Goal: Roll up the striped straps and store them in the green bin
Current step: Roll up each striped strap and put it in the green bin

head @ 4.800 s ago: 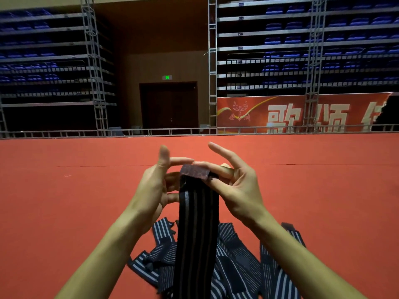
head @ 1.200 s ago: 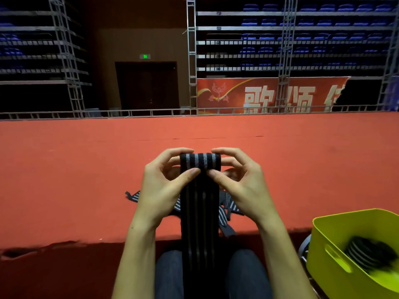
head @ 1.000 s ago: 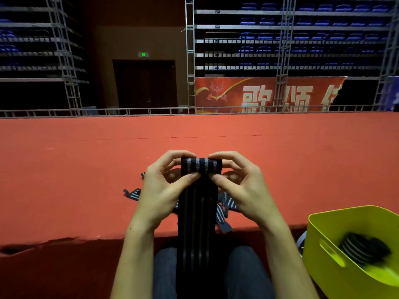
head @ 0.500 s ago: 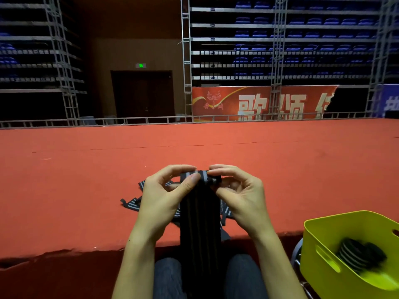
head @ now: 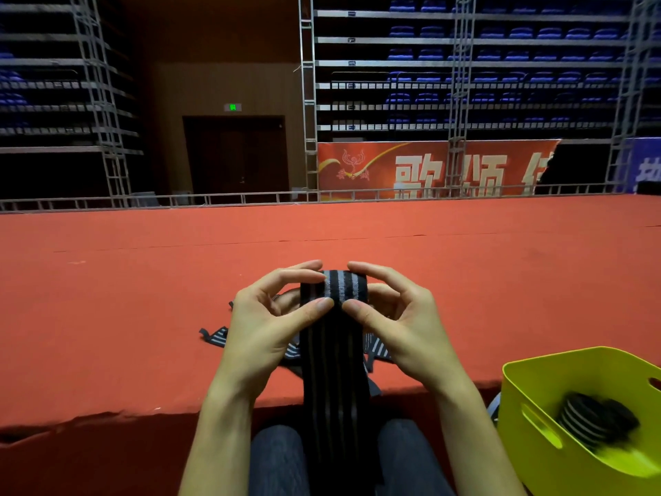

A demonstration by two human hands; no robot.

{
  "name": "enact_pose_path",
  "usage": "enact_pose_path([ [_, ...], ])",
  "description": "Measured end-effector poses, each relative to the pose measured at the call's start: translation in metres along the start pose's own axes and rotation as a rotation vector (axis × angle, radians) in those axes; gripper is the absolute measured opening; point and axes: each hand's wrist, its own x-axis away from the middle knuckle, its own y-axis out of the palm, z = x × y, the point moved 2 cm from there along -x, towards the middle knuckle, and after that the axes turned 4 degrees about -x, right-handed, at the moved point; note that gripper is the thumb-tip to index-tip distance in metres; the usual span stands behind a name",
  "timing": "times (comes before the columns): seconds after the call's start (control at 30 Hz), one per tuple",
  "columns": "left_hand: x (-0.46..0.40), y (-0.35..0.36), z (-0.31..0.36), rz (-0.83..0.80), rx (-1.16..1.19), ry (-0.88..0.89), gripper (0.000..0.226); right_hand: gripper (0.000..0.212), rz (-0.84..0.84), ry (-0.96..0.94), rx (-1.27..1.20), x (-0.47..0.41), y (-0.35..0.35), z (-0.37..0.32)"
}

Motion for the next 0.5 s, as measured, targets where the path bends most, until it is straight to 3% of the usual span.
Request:
enact_pose_path([
  [0.37,-0.003,0.009,0.003,-0.035,-0.087,0.078,0.022,0.069,0.031,-0.032,0.350,0.003,0.015,0.007],
  [0.5,-0.003,0.010,0.004,-0.062,-0.135,0.090,0.022,0.072,0.012,-0.019,0.346,0.008,0.030,0.004],
])
